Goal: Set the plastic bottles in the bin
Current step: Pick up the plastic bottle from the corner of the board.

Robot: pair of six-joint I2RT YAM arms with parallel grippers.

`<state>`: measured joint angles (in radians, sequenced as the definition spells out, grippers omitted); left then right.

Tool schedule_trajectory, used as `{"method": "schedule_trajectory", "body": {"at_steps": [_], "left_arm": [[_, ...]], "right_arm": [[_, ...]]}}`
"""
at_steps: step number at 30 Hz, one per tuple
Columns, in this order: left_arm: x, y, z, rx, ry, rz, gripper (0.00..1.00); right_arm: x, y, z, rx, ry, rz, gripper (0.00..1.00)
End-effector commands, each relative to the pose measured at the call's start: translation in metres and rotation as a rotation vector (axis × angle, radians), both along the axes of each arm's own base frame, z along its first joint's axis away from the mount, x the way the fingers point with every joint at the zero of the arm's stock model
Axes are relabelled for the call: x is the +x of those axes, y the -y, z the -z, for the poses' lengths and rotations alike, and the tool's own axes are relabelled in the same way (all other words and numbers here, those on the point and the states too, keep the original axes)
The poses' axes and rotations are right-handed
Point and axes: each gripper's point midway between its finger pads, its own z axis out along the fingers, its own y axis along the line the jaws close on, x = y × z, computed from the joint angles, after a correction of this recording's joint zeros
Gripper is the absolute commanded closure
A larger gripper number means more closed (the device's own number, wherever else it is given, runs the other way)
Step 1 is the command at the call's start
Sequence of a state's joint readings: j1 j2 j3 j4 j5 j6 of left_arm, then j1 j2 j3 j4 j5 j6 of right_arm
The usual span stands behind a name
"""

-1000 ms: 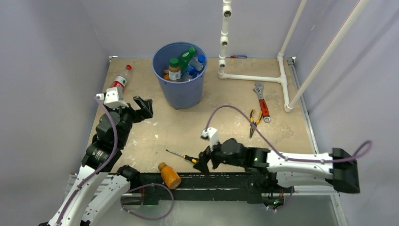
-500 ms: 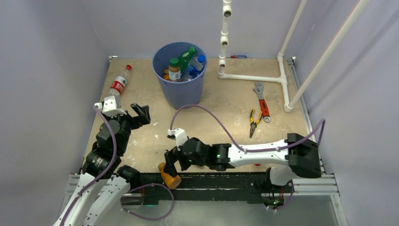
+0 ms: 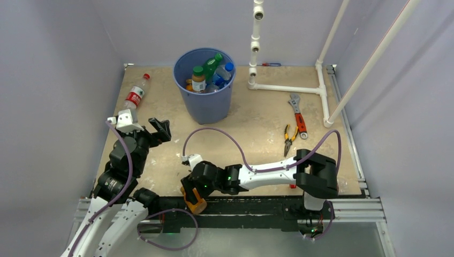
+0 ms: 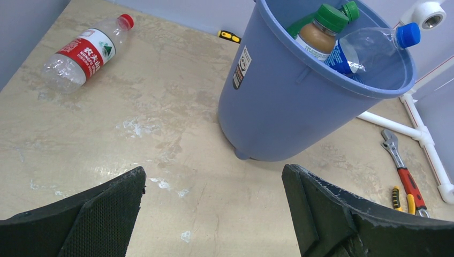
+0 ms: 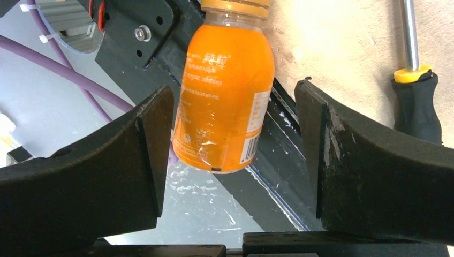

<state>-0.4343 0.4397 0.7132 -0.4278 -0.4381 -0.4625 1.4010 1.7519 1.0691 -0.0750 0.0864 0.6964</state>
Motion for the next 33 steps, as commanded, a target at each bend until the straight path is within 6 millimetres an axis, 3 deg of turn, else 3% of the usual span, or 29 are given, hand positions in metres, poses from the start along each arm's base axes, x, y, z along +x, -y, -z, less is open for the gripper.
{"method": "schedule_trajectory", "body": {"at_steps": [1,18,26,33], "left_arm": [[0.001,0.002,-0.002,-0.016,0.011,0.004,0.01],[-0.001,0.002,-0.003,-0.018,0.016,0.013,0.01],[-0.002,0.002,-0.004,-0.017,0.017,0.013,0.01],[-0.002,0.001,-0.003,-0.015,0.017,0.011,0.01]], "right_arm": [[-0.007,-0.008,-0.014,0.033,-0.012,-0.029,0.19],[-0.036,0.004,0.017,-0.065,-0.042,-0.105,0.18],[-0.038,0.005,0.017,-0.069,-0.032,-0.105,0.32],[-0.032,0.009,-0.001,-0.04,0.005,-0.075,0.45]]}}
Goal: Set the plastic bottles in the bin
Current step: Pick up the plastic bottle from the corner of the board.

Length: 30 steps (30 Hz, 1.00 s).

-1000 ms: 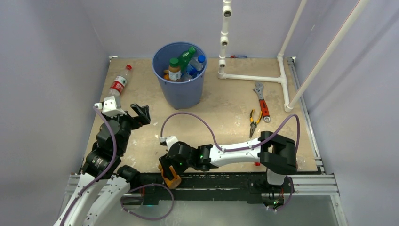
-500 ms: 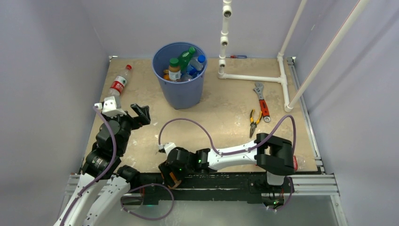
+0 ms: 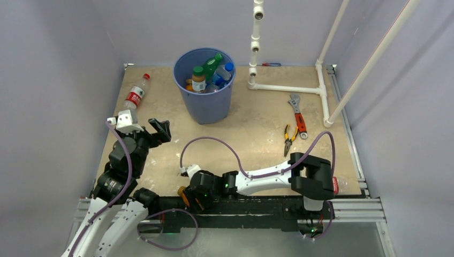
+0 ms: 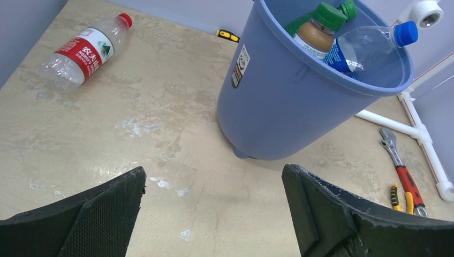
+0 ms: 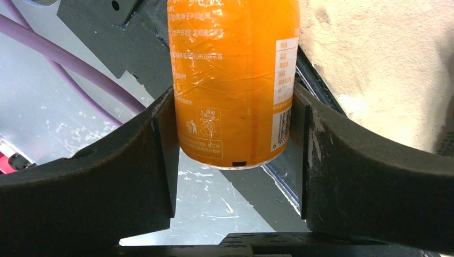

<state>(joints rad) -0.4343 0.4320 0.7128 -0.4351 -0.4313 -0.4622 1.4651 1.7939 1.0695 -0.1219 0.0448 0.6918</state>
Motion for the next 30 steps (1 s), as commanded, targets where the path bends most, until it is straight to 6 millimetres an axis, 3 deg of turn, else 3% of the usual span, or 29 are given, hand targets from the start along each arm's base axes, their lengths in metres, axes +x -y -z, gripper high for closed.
{"method": "schedule_trajectory", "body": {"at_steps": [1,5,14,22,27,30], "left_arm": [[0.0,0.001,-0.003,-0.015,0.017,0.004,0.01],[0.0,0.001,-0.004,-0.015,0.019,0.003,0.01],[-0.001,-0.002,-0.004,-0.009,0.02,-0.008,0.02],[-0.001,-0.003,-0.004,-0.009,0.019,-0.017,0.03],[-0.001,-0.003,-0.007,-0.022,0.037,-0.017,0.03],[0.001,0.002,-0.01,-0.038,0.054,0.006,0.03]], "right_arm": [[0.007,0.0,-0.028,0.052,0.049,0.023,0.47],[0.01,0.002,-0.041,0.085,0.069,0.031,0.52],[0.024,0.015,-0.094,0.243,0.177,0.061,0.66],[0.048,0.049,-0.151,0.396,0.301,0.179,0.77],[0.059,0.074,-0.181,0.545,0.359,0.251,1.0],[0.064,0.085,-0.192,0.615,0.39,0.281,1.0]]}}
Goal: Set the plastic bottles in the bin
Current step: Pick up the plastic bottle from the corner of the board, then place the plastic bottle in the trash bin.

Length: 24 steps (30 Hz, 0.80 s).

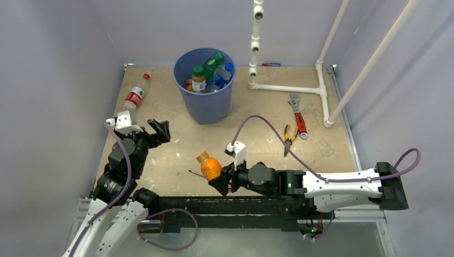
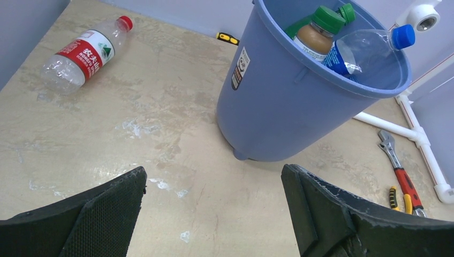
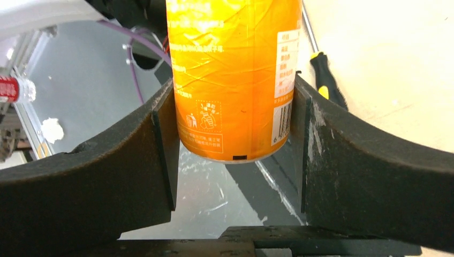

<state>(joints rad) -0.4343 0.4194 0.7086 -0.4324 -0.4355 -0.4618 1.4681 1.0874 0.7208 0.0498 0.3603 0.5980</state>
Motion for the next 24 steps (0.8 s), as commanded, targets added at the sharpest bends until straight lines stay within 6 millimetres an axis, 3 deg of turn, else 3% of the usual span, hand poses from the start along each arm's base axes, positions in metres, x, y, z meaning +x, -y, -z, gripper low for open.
{"method": "schedule_trajectory", "body": {"at_steps": [1,7,16,20,24], "left_arm": [[0.003,0.007,-0.01,-0.043,0.048,0.026,0.03],[0.012,0.046,-0.029,-0.135,0.103,0.197,0.02],[0.009,0.133,-0.102,-0.104,0.297,0.668,0.01],[-0.01,0.168,-0.099,-0.123,0.336,0.892,0.02],[-0.035,0.178,-0.092,-0.161,0.426,1.02,0.01]], "right_arm": [[0.015,0.012,-0.036,0.161,0.09,0.079,1.0],[0.023,0.033,-0.056,0.28,0.152,0.125,1.0],[0.034,0.06,-0.076,0.44,0.256,0.197,1.0],[0.04,0.067,-0.082,0.486,0.305,0.234,1.0],[0.043,0.074,-0.085,0.528,0.331,0.259,1.0]]}}
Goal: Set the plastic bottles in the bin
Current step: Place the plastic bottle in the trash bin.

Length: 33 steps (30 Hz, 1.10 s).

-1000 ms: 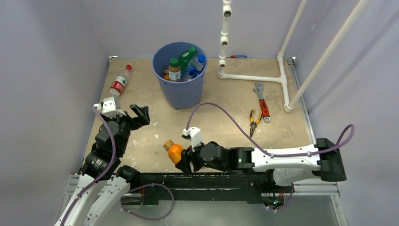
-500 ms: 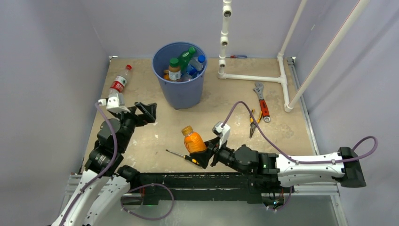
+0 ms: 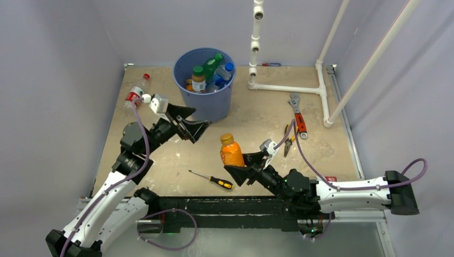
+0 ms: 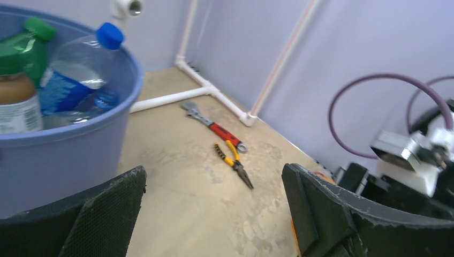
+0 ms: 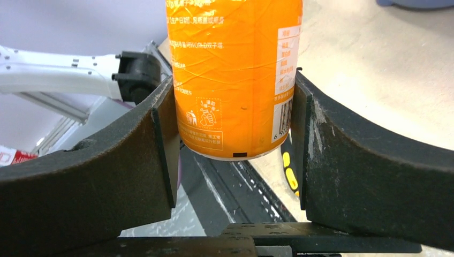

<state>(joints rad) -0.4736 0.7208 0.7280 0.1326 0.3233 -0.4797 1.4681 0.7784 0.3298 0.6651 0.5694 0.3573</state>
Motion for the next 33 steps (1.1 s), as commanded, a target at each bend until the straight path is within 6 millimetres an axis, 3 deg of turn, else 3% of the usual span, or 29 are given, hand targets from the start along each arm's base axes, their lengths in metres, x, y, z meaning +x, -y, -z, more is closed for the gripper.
{"method": "schedule_trajectory", "body": {"at_steps": [1,9,18,23,29,33], "left_arm": [[-0.043,0.017,-0.02,-0.081,0.193,0.222,0.01],[-0.058,0.012,-0.024,-0.131,0.228,0.238,0.01],[-0.08,0.022,-0.024,-0.15,0.268,0.38,0.01],[-0.093,0.029,-0.022,-0.161,0.274,0.468,0.01],[-0.096,0.038,-0.015,-0.145,0.227,0.526,0.02],[-0.095,0.04,-0.012,-0.117,0.211,0.517,0.03]], "right_arm": [[0.007,0.014,-0.033,0.142,0.062,0.062,1.0],[0.005,0.017,-0.027,0.182,0.078,0.051,1.0],[-0.01,0.044,-0.05,0.396,0.214,0.003,1.0],[-0.012,0.03,-0.054,0.387,0.247,-0.011,1.0],[-0.008,-0.011,-0.046,0.235,0.299,-0.006,1.0],[-0.002,-0.012,-0.051,0.261,0.321,0.039,1.0]]}}
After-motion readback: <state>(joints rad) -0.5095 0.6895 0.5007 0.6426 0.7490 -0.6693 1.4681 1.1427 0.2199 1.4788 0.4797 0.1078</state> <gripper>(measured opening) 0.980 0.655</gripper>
